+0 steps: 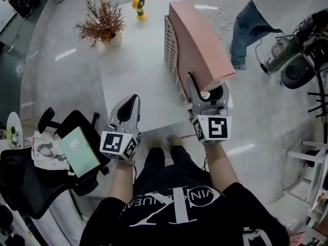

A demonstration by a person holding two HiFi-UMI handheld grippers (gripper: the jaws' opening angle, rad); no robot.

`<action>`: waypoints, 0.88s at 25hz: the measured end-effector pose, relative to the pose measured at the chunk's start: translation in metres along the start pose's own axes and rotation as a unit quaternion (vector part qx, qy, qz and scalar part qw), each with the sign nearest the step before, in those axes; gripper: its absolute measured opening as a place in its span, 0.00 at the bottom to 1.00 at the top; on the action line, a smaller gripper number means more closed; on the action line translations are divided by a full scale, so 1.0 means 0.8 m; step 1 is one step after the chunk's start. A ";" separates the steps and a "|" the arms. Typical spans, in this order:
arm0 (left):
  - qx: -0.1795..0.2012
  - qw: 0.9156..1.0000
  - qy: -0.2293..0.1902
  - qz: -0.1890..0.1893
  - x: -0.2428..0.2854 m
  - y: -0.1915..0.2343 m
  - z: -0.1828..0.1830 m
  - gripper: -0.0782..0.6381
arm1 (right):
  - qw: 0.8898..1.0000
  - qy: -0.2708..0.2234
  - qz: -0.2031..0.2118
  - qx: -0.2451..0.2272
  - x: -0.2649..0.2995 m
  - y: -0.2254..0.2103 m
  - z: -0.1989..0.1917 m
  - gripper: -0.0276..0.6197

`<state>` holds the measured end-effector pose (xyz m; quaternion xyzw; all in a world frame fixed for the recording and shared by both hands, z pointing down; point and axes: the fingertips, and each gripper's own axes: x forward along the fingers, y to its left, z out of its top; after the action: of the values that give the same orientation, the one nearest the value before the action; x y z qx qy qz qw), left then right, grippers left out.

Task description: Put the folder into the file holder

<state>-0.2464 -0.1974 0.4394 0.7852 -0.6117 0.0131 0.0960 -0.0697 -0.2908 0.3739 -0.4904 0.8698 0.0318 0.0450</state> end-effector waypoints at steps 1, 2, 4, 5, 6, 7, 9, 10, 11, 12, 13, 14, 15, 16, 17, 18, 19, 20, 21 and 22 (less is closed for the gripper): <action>0.000 1.000 0.000 -0.001 0.001 -0.002 0.000 0.11 | 1.000 0.010 -0.001 -0.001 0.000 -0.001 -0.005 0.49; 0.000 1.000 0.000 -0.002 0.001 -0.003 0.000 0.11 | 1.000 0.021 -0.003 -0.002 0.000 -0.002 -0.011 0.49; -0.001 1.000 -0.001 -0.003 0.001 -0.005 0.000 0.11 | 0.999 0.039 -0.005 -0.003 -0.002 -0.002 -0.023 0.49; -0.001 1.000 -0.001 -0.004 0.001 -0.006 0.000 0.11 | 0.999 0.048 -0.005 -0.004 -0.002 -0.002 -0.030 0.49; -0.001 1.000 -0.001 -0.004 0.001 -0.007 0.000 0.11 | 0.998 0.055 -0.005 -0.004 -0.003 -0.002 -0.036 0.49; 0.000 1.000 -0.001 -0.005 0.001 -0.007 0.000 0.11 | 0.998 0.060 -0.004 -0.004 -0.003 -0.001 -0.042 0.49; -0.001 1.000 0.000 -0.005 0.001 -0.008 0.000 0.11 | 0.998 0.066 -0.005 -0.003 -0.003 -0.001 -0.050 0.50; -0.002 1.000 0.000 -0.005 0.001 -0.009 0.001 0.11 | 0.998 0.068 -0.005 -0.004 -0.003 -0.001 -0.052 0.50; -0.003 1.000 0.000 -0.005 0.001 -0.009 0.001 0.11 | 0.998 0.069 -0.006 -0.005 -0.003 0.000 -0.054 0.50; -0.003 1.000 -0.001 -0.006 0.000 -0.009 0.001 0.11 | 0.997 0.070 -0.007 -0.006 -0.003 0.001 -0.055 0.50; -0.003 1.000 -0.002 -0.006 0.000 -0.009 0.002 0.11 | 0.997 0.072 -0.008 -0.008 -0.002 0.003 -0.056 0.49; -0.002 1.000 -0.003 -0.007 0.000 -0.010 0.002 0.11 | 0.997 0.074 -0.009 -0.008 -0.001 0.004 -0.058 0.49; -0.002 1.000 -0.003 -0.007 0.000 -0.011 0.001 0.11 | 0.997 0.075 -0.011 -0.008 -0.001 0.004 -0.060 0.49; -0.002 1.000 -0.002 -0.007 -0.001 -0.012 0.000 0.11 | 0.997 0.076 -0.013 -0.007 -0.001 0.005 -0.061 0.49; -0.001 1.000 -0.002 -0.008 -0.001 -0.013 -0.001 0.11 | 0.997 0.075 -0.016 -0.007 0.000 0.005 -0.061 0.49; -0.001 1.000 -0.001 -0.008 -0.002 -0.013 -0.001 0.11 | 0.997 0.075 -0.018 -0.007 0.001 0.005 -0.061 0.49; -0.001 1.000 -0.001 -0.008 -0.003 -0.014 -0.001 0.11 | 0.997 0.074 -0.021 -0.006 0.002 0.006 -0.061 0.49; -0.002 1.000 -0.001 -0.007 -0.003 -0.014 0.000 0.11 | 0.997 0.074 -0.023 -0.006 0.004 0.007 -0.062 0.49; -0.001 1.000 -0.002 -0.006 -0.004 -0.014 0.002 0.11 | 0.997 0.074 -0.025 -0.007 0.007 0.009 -0.062 0.49; -0.001 1.000 -0.003 -0.005 -0.005 -0.013 0.002 0.11 | 0.997 0.074 -0.027 -0.008 0.011 0.010 -0.063 0.49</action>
<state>-0.2375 -0.1916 0.4356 0.7884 -0.6078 0.0102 0.0949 -0.0832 -0.2993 0.4234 -0.5148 0.8570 0.0010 -0.0225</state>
